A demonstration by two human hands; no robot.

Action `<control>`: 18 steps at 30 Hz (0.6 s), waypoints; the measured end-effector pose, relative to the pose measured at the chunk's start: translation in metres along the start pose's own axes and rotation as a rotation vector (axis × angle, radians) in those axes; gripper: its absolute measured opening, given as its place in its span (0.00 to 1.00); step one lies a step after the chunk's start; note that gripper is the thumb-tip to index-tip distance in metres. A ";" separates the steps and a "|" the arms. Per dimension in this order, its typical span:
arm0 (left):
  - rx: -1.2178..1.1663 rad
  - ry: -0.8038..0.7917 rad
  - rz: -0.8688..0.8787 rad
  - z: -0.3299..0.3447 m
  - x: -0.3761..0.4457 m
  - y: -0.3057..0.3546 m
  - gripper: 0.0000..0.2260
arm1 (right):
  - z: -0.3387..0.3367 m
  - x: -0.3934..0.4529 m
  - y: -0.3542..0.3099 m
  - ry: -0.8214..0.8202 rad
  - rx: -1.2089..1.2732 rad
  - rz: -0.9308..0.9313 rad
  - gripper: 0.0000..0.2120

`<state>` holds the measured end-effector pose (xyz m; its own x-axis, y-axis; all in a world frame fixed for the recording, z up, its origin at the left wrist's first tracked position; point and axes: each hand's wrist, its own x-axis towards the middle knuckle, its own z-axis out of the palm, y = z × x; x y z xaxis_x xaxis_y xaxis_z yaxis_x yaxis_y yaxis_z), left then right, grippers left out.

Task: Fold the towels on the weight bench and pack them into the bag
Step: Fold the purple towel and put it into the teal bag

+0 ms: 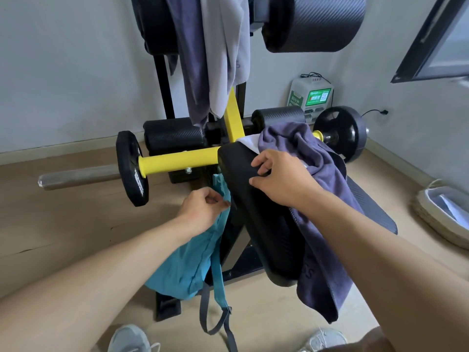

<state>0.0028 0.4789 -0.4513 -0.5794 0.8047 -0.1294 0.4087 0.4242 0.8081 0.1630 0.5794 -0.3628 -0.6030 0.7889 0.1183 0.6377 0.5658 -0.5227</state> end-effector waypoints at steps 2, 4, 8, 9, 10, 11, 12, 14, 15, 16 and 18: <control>-0.001 -0.006 0.008 0.002 0.000 0.001 0.08 | 0.000 0.000 -0.001 0.037 0.014 -0.007 0.15; -0.007 -0.007 0.019 0.003 -0.002 0.003 0.08 | -0.002 0.001 0.000 0.101 0.040 -0.013 0.14; -0.028 -0.024 0.033 0.004 -0.004 0.007 0.08 | -0.009 0.000 0.001 0.239 -0.027 -0.025 0.14; -0.025 -0.028 0.034 0.004 -0.005 0.007 0.08 | -0.011 -0.001 0.003 0.255 -0.105 -0.011 0.16; -0.021 -0.029 0.036 0.004 -0.005 0.008 0.08 | -0.013 -0.002 0.004 0.264 -0.184 0.014 0.18; -0.018 -0.028 0.037 0.004 -0.006 0.008 0.09 | -0.015 -0.003 0.005 0.273 -0.239 0.042 0.19; -0.018 -0.022 0.038 0.003 -0.006 0.009 0.08 | -0.017 -0.003 0.007 0.285 -0.265 0.072 0.21; -0.033 0.011 0.043 0.002 -0.006 0.012 0.07 | -0.022 -0.002 0.013 0.291 -0.284 0.163 0.24; -0.043 0.040 0.058 0.001 -0.006 0.013 0.05 | -0.024 -0.001 0.017 0.271 -0.287 0.221 0.27; -0.053 0.075 0.084 0.001 -0.005 0.015 0.03 | -0.025 0.000 0.022 0.238 -0.284 0.273 0.29; -0.081 0.151 0.163 0.001 -0.007 0.019 0.02 | -0.025 0.000 0.029 0.169 -0.265 0.332 0.31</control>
<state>0.0152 0.4817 -0.4358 -0.6120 0.7859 0.0891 0.4513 0.2545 0.8553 0.1938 0.6020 -0.3569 -0.2725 0.9535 0.1288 0.8971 0.3002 -0.3243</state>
